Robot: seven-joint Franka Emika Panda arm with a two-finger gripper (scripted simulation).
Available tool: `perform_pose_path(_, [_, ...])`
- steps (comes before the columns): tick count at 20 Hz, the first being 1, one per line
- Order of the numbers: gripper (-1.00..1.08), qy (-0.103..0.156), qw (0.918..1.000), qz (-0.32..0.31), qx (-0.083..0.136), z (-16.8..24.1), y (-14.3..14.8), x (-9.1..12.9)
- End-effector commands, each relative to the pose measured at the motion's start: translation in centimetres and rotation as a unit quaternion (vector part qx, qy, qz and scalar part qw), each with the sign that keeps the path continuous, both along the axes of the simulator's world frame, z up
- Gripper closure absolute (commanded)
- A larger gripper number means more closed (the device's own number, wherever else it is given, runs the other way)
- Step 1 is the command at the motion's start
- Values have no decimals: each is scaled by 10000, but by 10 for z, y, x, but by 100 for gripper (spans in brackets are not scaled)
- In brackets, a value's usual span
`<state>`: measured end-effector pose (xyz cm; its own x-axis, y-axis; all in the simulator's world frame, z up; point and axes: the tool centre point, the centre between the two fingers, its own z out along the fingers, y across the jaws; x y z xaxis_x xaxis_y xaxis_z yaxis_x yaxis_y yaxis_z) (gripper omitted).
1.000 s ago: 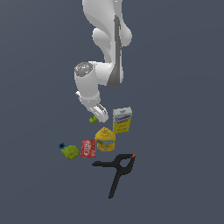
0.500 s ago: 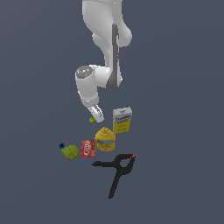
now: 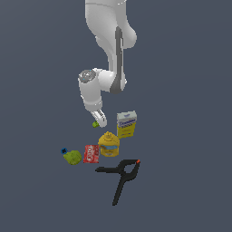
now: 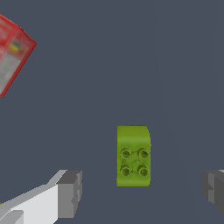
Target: Pick up a designated object from a clutter of objects.
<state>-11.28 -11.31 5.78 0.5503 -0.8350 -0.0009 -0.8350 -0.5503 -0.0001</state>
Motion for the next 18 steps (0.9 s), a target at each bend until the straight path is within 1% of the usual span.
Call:
perform_pose_path(1, [-92,3,10000,-5,0,-6,0,-1])
perform_pose_path(9, [-92,1,10000,-22,0,-38,0,-1])
perform_pose_path(15, [-92,-2,10000,-24,-2,-45,0,-1])
perform_pose_path(16, [108,-2,10000,-24,-2,-45,0,-1])
perform_pose_path(18, [108,-2,10000,-24,-2,-45,0,-1])
